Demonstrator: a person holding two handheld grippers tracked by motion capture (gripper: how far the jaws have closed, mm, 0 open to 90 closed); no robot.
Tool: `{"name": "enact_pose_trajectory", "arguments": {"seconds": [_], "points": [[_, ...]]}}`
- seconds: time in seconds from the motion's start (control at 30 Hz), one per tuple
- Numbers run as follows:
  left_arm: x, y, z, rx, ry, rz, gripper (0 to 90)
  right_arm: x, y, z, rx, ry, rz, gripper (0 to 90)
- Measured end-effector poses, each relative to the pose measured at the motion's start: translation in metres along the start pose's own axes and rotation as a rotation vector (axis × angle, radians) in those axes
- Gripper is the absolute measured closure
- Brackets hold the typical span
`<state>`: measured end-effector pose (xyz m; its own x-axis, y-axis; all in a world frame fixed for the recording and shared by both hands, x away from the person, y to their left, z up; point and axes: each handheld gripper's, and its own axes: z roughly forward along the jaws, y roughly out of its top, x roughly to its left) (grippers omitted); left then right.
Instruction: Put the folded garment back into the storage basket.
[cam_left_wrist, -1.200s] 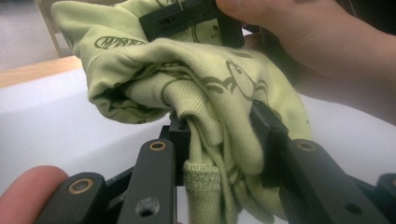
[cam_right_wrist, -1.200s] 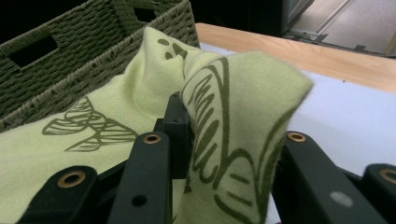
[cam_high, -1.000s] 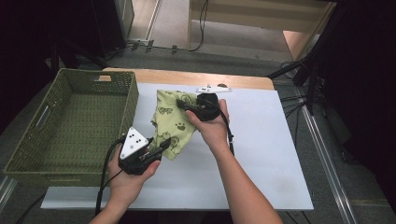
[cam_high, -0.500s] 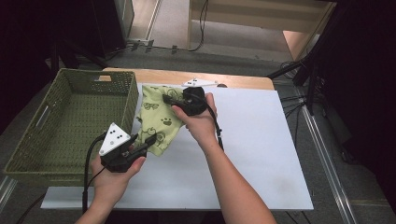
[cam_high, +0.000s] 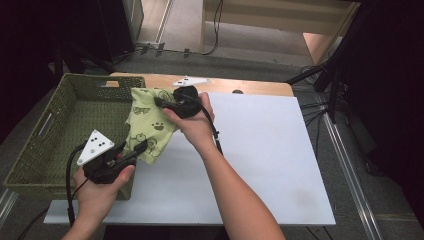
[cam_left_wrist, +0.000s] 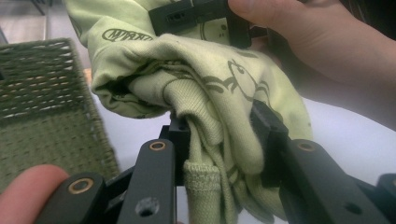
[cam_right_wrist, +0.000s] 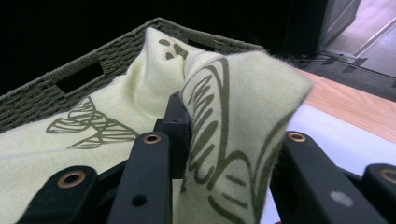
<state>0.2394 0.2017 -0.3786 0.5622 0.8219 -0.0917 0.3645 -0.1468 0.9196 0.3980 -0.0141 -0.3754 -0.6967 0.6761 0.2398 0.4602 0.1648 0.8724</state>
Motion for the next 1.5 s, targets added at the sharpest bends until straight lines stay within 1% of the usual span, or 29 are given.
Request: {"name": "enact_pose_trajectory", "arguments": {"seconds": [0.17,0.2,0.23,0.27,0.33,0.53,0.6,0.77,0.97,1.07,1.13,1.17,1.2,1.23,1.3,1.33,1.37,1.4,1.43,1.47,1.5], "points": [[0.012,-0.004,-0.008,-0.003,0.026,-0.013,65.6,0.010,0.005,0.017,0.008,0.017,-0.007,66.3],[0.012,-0.004,-0.008,-0.003,0.026,-0.013,65.6,0.012,0.006,0.020,0.004,0.022,-0.010,66.3],[0.017,-0.006,-0.012,-0.009,0.035,-0.026,65.6,0.014,0.006,0.023,0.004,0.026,-0.010,66.3],[0.020,-0.007,-0.014,-0.006,0.036,-0.030,65.6,0.016,0.006,0.027,0.013,0.030,-0.008,66.3],[0.025,-0.008,-0.018,-0.007,0.043,-0.036,65.6,0.020,0.006,0.033,0.017,0.040,-0.002,66.3],[0.039,-0.011,-0.029,-0.011,0.068,-0.050,65.6,0.032,0.011,0.052,0.026,0.067,-0.004,66.3],[0.044,-0.013,-0.032,-0.015,0.077,-0.060,65.6,0.036,0.014,0.057,0.028,0.070,-0.016,66.2],[0.055,-0.015,-0.040,-0.011,0.103,-0.064,65.5,0.047,0.019,0.072,0.032,0.081,-0.026,66.3],[0.067,-0.020,-0.048,-0.008,0.126,-0.083,65.5,0.058,0.021,0.089,0.036,0.098,-0.036,66.2],[0.074,-0.022,-0.050,0.005,0.138,-0.085,65.5,0.061,0.019,0.099,0.034,0.111,-0.033,66.2],[0.077,-0.022,-0.051,0.008,0.140,-0.089,65.5,0.061,0.018,0.105,0.022,0.126,-0.030,65.9],[0.077,-0.022,-0.051,0.008,0.140,-0.089,65.5,0.061,0.018,0.107,0.012,0.137,-0.021,65.8],[0.080,-0.022,-0.052,0.009,0.147,-0.088,65.5,0.060,0.018,0.109,0.005,0.148,-0.005,65.8],[0.082,-0.022,-0.052,0.013,0.147,-0.089,65.4,0.059,0.018,0.111,0.008,0.157,0.006,65.8],[0.086,-0.022,-0.052,0.012,0.144,-0.094,65.3,0.060,0.019,0.115,0.010,0.154,-0.005,65.8],[0.088,-0.022,-0.053,0.010,0.133,-0.103,65.0,0.062,0.019,0.118,0.013,0.151,-0.008,65.7],[0.091,-0.021,-0.053,0.016,0.120,-0.117,64.1,0.063,0.019,0.119,0.011,0.151,-0.011,65.4],[0.093,-0.021,-0.053,0.036,0.115,-0.133,61.8,0.063,0.019,0.121,0.009,0.151,-0.007,64.3],[0.095,-0.021,-0.052,0.059,0.130,-0.147,54.7,0.062,0.018,0.124,0.003,0.144,0.003,60.3],[0.096,-0.021,-0.052,0.090,0.154,-0.158,41.8,0.061,0.016,0.127,-0.001,0.123,-0.006,52.3],[0.098,-0.023,-0.051,0.124,0.170,-0.160,26.9,0.060,0.014,0.131,0.002,0.095,-0.021,39.9]]}}
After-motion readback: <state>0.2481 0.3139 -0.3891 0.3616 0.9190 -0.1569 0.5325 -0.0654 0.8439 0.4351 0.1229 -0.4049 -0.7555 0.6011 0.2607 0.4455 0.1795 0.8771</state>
